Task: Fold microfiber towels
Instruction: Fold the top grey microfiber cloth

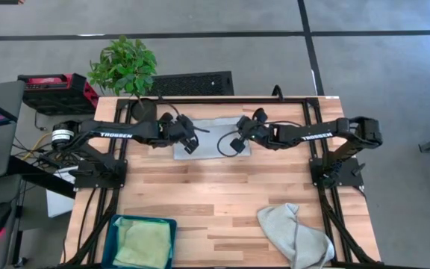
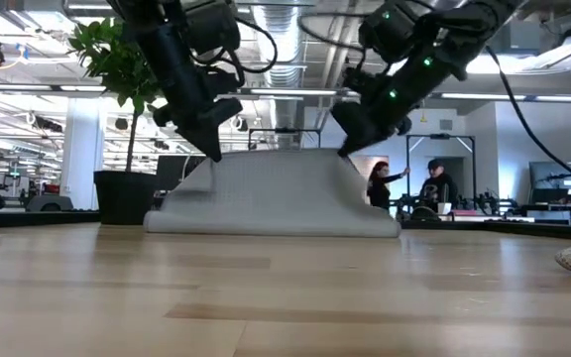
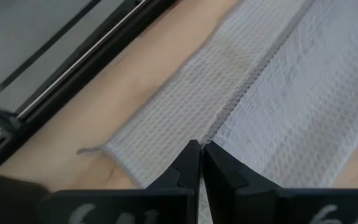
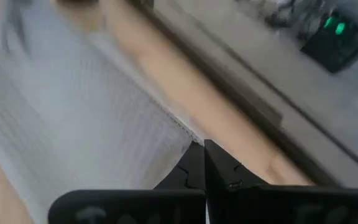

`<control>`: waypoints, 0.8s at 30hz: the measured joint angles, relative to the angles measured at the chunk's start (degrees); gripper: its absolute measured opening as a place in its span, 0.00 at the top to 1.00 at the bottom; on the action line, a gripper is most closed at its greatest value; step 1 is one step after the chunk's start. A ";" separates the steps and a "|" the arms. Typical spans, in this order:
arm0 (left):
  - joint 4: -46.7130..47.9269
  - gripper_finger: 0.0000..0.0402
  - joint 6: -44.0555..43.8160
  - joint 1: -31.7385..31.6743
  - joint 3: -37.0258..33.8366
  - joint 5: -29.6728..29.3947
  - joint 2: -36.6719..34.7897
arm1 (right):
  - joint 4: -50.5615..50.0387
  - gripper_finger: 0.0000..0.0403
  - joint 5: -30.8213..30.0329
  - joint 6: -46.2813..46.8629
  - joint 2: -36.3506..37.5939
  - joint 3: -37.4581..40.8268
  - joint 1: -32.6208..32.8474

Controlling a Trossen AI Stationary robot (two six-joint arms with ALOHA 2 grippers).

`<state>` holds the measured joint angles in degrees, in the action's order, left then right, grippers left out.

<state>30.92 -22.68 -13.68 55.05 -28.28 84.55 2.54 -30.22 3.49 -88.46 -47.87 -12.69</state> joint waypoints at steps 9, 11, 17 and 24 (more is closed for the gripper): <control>-0.98 1.00 0.24 -2.16 0.01 -0.08 -0.10 | 3.71 0.98 -0.62 -5.47 -5.80 -1.72 -1.94; -1.10 1.00 0.76 -2.29 -0.11 0.39 0.00 | 4.13 0.97 -0.54 -5.47 -6.78 -2.20 -2.63; -1.85 0.96 0.88 -3.25 -0.09 0.25 -0.02 | 4.20 0.95 -0.09 -5.47 -8.46 -2.98 -4.76; -1.31 0.83 0.90 -5.90 -0.13 -0.51 -0.06 | 3.71 0.89 -2.51 -5.48 -7.75 -2.87 -7.46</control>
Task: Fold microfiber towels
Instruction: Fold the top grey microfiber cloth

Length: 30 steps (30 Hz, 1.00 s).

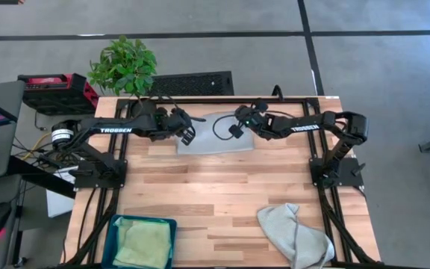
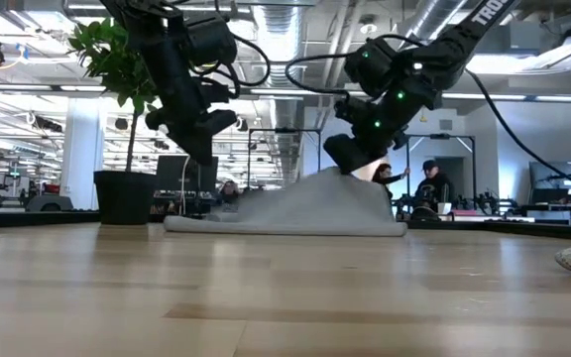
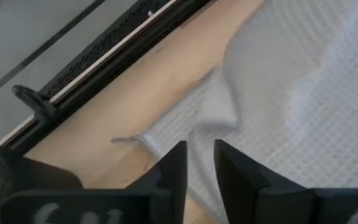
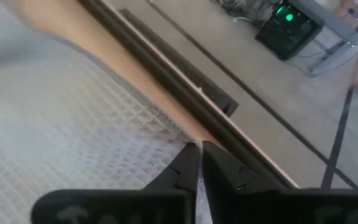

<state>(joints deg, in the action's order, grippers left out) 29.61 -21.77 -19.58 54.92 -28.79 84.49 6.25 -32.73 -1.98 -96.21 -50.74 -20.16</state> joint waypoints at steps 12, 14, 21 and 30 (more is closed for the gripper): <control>-0.30 0.63 1.85 -3.89 0.04 -0.81 0.00 | 0.61 0.62 2.64 -3.08 -0.32 0.00 -2.26; 0.37 0.63 1.88 -3.91 0.06 -0.16 0.00 | 0.61 0.57 2.62 -3.09 -0.32 0.00 -2.34; 5.09 0.63 1.24 0.63 0.11 4.42 0.00 | -0.67 0.48 2.70 -9.77 1.57 0.00 0.77; 15.72 0.63 -13.37 17.04 0.15 -3.77 0.00 | -7.48 0.47 2.75 -13.04 6.99 -0.11 10.50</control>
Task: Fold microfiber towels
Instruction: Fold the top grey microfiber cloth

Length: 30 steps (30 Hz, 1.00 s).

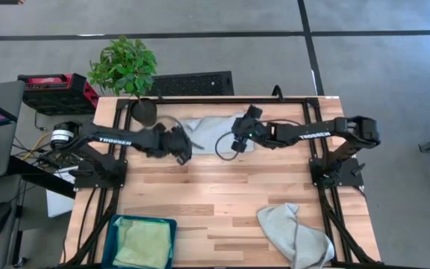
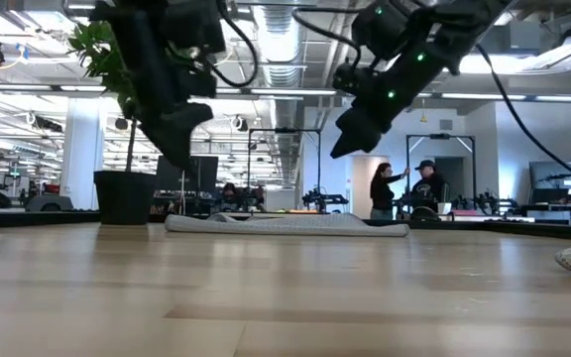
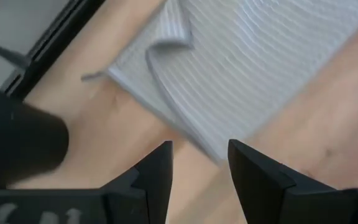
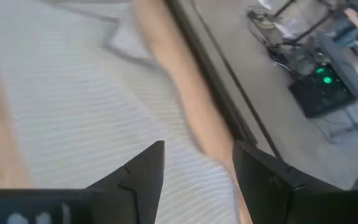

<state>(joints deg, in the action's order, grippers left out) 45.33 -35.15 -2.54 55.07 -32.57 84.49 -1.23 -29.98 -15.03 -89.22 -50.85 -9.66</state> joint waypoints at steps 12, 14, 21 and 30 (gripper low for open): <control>7.76 0.63 -24.10 21.37 0.00 -0.97 0.00 | -10.95 0.50 8.13 4.00 -3.04 -0.03 5.55; 7.75 0.63 -26.65 23.30 0.00 -1.03 0.00 | -10.49 0.50 10.88 3.95 -4.59 0.01 5.27; 7.75 0.63 -31.77 26.99 0.02 -2.90 -0.04 | -12.81 0.51 11.70 4.07 -9.93 0.04 3.25; 7.72 0.63 -32.17 27.24 0.02 -3.18 -0.04 | -20.20 0.51 10.25 10.05 -11.34 -0.15 2.12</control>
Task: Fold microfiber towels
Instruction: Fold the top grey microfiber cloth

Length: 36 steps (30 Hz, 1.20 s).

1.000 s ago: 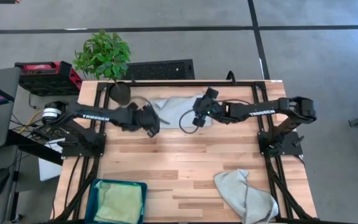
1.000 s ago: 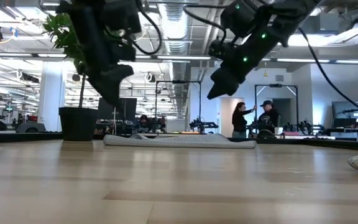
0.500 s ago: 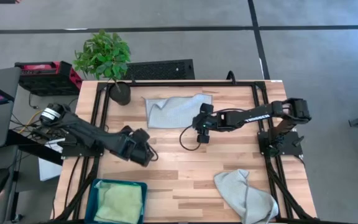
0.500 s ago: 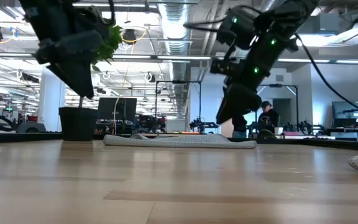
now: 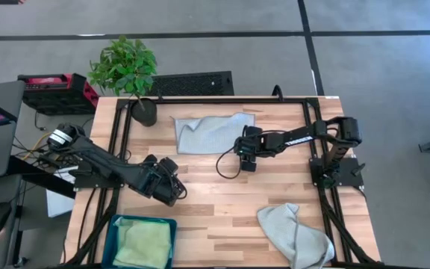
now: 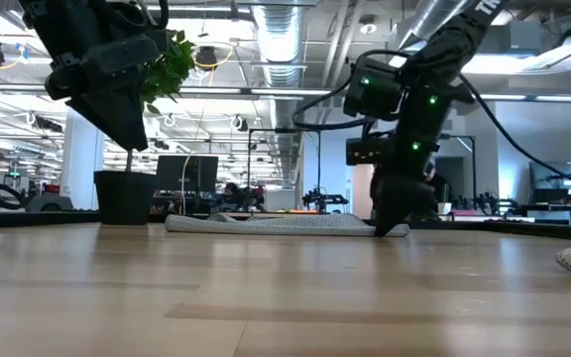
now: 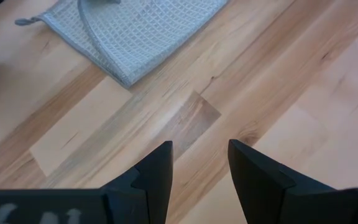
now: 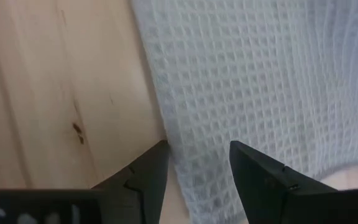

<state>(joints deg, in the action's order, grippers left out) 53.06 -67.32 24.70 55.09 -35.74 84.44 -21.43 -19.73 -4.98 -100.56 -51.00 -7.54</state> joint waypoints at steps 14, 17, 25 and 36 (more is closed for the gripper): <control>-0.13 0.63 0.23 -0.01 0.00 -0.79 0.00 | -1.92 0.60 4.13 2.83 0.16 0.00 -3.68; -0.20 0.63 0.14 -0.01 0.00 -0.93 0.00 | -1.90 0.71 4.26 2.80 0.09 0.02 -3.71; -0.22 0.63 0.72 -0.01 0.00 -1.01 0.00 | 0.62 0.97 1.38 6.42 -0.20 0.33 -4.11; -0.22 0.63 1.08 0.06 0.02 -2.36 0.00 | 1.75 0.99 -1.07 6.50 -0.22 0.37 -5.08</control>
<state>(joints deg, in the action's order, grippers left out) 52.84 -66.24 24.75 55.11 -38.11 84.44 -19.68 -20.79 1.52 -100.77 -50.63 -12.62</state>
